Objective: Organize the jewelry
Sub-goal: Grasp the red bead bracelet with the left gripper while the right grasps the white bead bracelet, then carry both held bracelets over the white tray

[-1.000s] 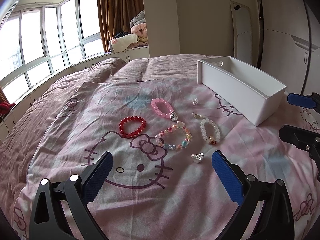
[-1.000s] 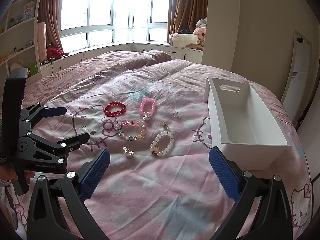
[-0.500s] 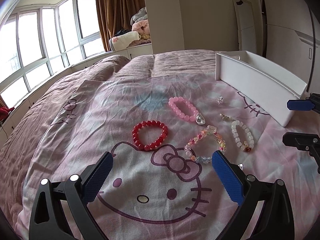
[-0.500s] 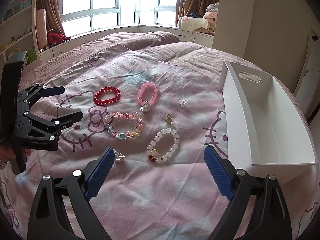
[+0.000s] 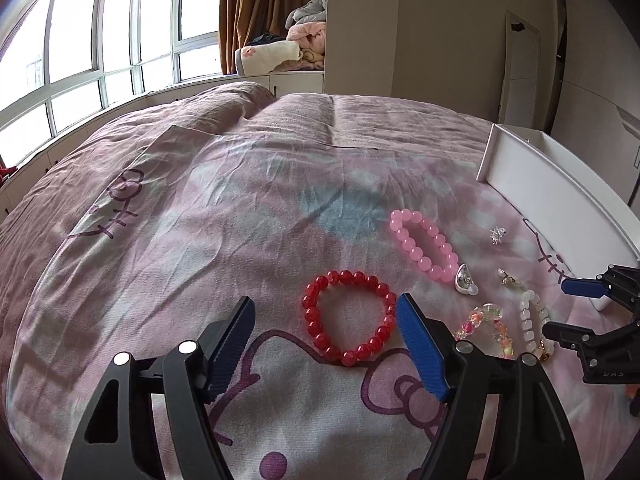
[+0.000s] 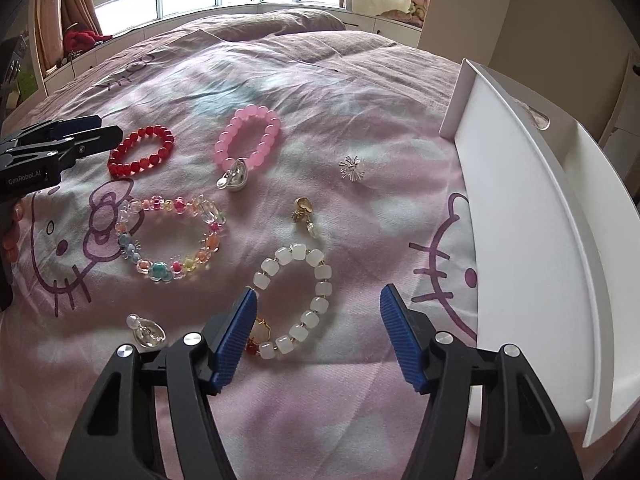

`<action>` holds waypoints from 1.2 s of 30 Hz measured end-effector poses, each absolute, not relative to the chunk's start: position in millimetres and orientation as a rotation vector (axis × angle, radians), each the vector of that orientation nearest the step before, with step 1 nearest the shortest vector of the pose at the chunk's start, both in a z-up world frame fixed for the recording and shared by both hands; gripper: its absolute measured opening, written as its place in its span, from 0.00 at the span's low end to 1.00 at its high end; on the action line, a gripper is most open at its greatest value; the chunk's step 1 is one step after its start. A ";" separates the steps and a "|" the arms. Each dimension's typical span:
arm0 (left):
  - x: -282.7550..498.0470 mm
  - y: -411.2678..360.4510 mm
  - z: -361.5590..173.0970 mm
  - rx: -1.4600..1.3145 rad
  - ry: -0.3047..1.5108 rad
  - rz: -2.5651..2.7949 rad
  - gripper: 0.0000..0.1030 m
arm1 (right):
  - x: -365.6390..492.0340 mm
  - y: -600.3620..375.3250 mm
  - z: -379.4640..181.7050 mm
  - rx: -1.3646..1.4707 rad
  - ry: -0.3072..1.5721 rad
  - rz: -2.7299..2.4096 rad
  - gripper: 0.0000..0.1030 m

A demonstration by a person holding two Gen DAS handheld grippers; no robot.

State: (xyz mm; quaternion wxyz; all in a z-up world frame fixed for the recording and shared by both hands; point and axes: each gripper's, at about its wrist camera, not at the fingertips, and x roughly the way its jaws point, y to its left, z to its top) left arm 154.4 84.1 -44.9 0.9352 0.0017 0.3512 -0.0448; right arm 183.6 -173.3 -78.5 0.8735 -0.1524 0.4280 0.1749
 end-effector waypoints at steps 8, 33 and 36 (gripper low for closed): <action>172.6 87.3 -64.4 -0.037 0.804 -0.161 0.29 | 205.0 -172.2 -94.7 -0.301 0.951 0.393 0.38; 123.0 58.1 25.7 -0.040 0.682 -0.253 0.15 | 153.3 -168.2 0.1 -0.221 0.799 0.601 0.10; 111.7 43.5 46.9 -0.015 0.654 -0.272 0.15 | 141.0 -181.5 23.6 -0.207 0.754 0.597 0.10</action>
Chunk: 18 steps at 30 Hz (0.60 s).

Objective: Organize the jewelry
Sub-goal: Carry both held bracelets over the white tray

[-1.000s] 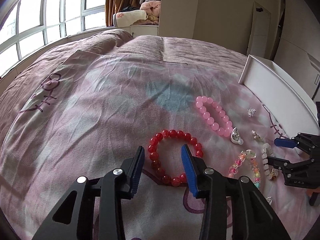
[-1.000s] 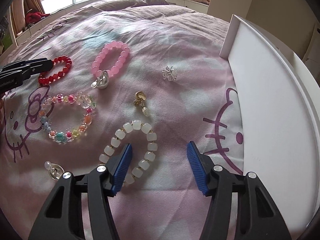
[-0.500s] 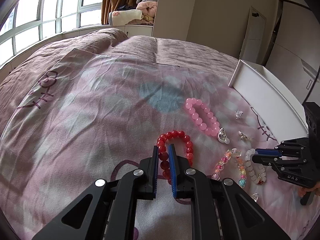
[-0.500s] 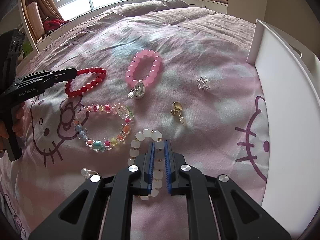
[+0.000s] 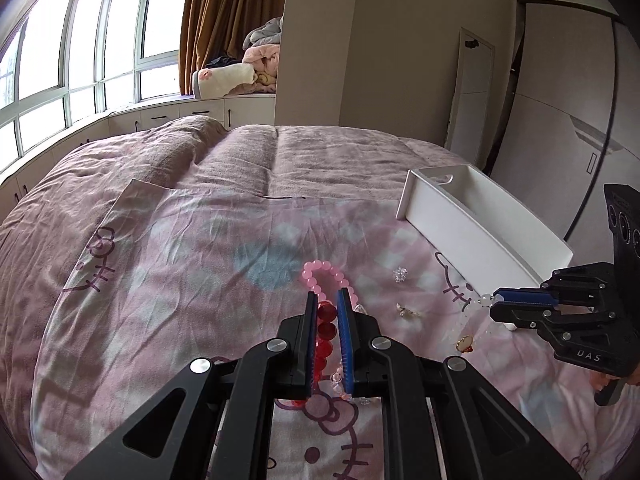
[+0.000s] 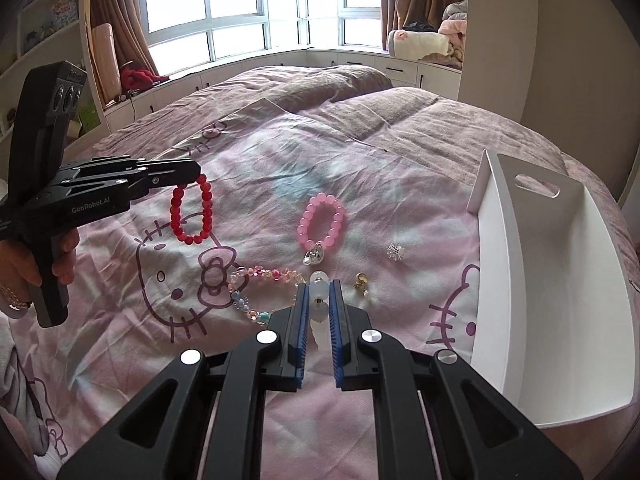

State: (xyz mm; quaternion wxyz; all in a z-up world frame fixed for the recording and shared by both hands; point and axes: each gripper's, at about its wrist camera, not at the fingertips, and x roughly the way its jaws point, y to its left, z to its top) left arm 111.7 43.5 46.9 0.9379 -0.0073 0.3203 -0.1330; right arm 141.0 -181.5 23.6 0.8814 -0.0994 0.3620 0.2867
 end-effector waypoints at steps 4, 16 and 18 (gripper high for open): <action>103.3 20.4 73.7 -0.004 0.622 -0.303 0.15 | 125.7 -206.5 55.1 -0.184 0.692 0.573 0.10; 131.4 -92.4 123.5 -0.019 0.576 -0.479 0.15 | 118.1 -308.0 119.0 -0.094 0.561 0.406 0.10; 142.9 -114.9 129.0 0.026 0.571 -0.499 0.15 | 123.7 -322.5 121.6 -0.075 0.560 0.387 0.10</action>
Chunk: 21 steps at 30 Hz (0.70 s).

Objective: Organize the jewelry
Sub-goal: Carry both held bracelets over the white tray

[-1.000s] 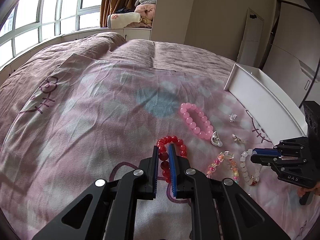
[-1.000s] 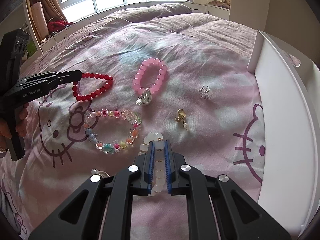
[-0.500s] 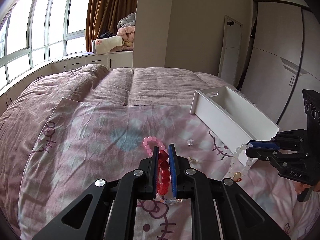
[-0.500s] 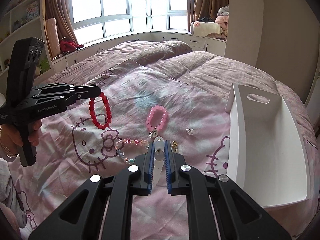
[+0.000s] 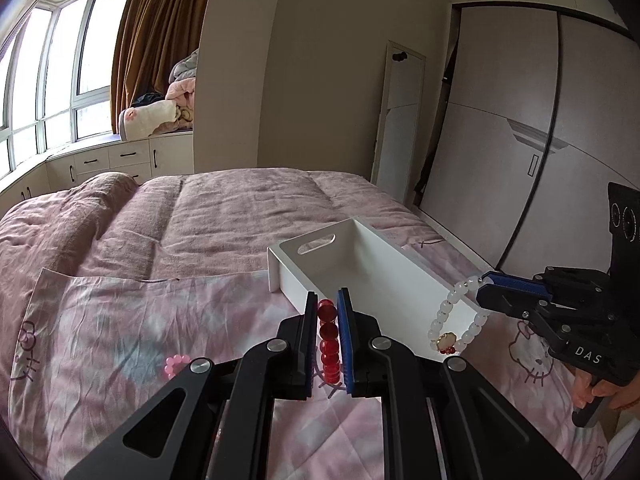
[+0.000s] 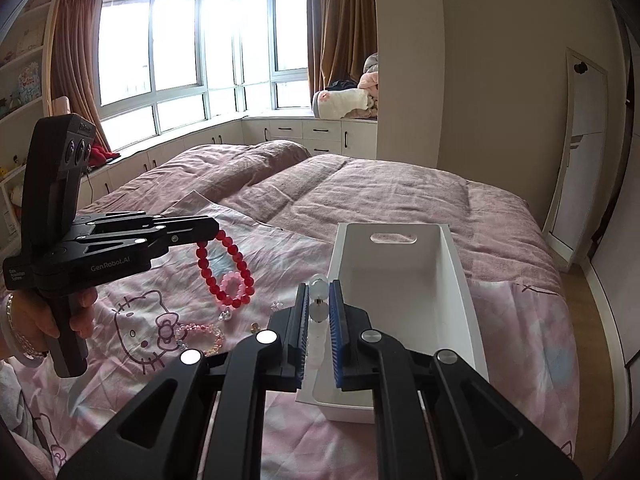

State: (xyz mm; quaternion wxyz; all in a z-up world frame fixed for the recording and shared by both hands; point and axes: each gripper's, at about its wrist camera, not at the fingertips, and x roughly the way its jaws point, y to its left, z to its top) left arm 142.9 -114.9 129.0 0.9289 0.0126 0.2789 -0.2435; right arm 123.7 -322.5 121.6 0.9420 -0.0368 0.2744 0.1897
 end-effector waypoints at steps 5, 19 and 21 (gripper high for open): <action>177.7 -161.0 136.2 0.125 0.585 -0.542 0.15 | 138.9 -351.1 113.1 -0.053 0.573 0.345 0.10; 262.6 -244.7 71.5 0.197 0.746 -0.570 0.15 | 186.7 -374.6 65.9 0.037 0.650 0.307 0.10; 270.0 -249.8 60.0 0.193 0.765 -0.559 0.15 | 193.7 -374.2 63.3 0.039 0.656 0.303 0.10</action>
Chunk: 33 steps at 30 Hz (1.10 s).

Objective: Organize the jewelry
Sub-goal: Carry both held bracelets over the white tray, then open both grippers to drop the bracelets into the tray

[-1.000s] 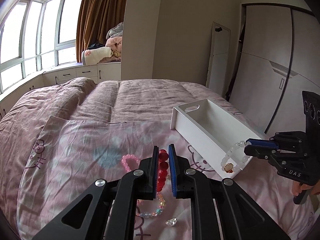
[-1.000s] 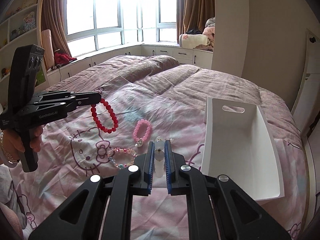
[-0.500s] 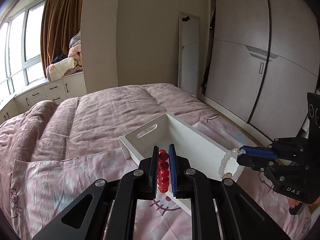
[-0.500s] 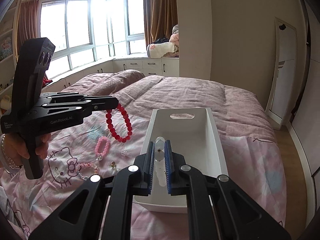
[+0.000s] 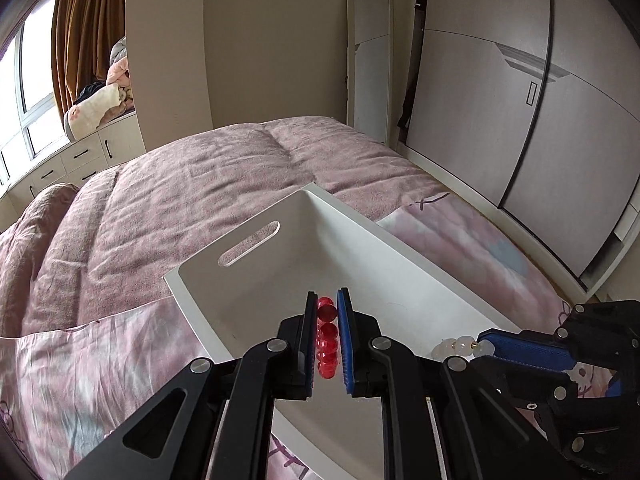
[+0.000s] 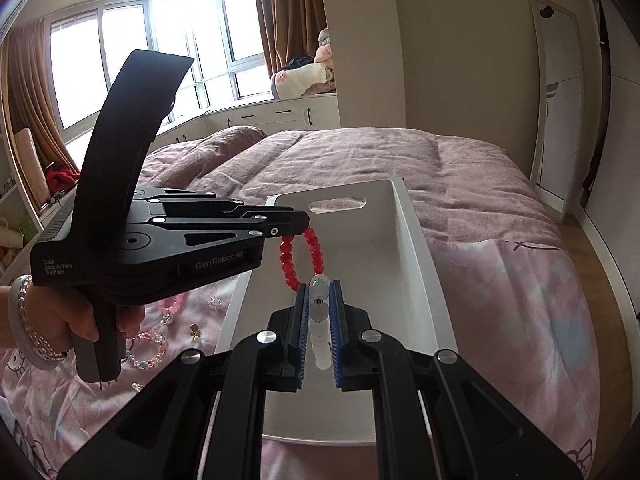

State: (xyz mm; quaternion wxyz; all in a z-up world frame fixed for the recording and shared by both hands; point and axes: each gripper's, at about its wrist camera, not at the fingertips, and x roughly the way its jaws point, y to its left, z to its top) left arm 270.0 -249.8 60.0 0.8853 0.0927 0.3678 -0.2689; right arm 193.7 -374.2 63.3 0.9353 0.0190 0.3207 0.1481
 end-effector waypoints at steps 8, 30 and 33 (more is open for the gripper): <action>281.6 -256.5 37.8 0.155 0.761 -0.529 0.15 | 216.8 -374.5 37.4 0.054 0.710 0.283 0.10; 260.8 -216.2 64.4 0.099 0.614 -0.455 0.57 | 213.0 -352.3 38.5 -0.048 0.705 0.246 0.38; 249.6 -203.0 79.6 0.100 0.582 -0.443 0.58 | 207.2 -346.1 46.5 -0.051 0.689 0.249 0.41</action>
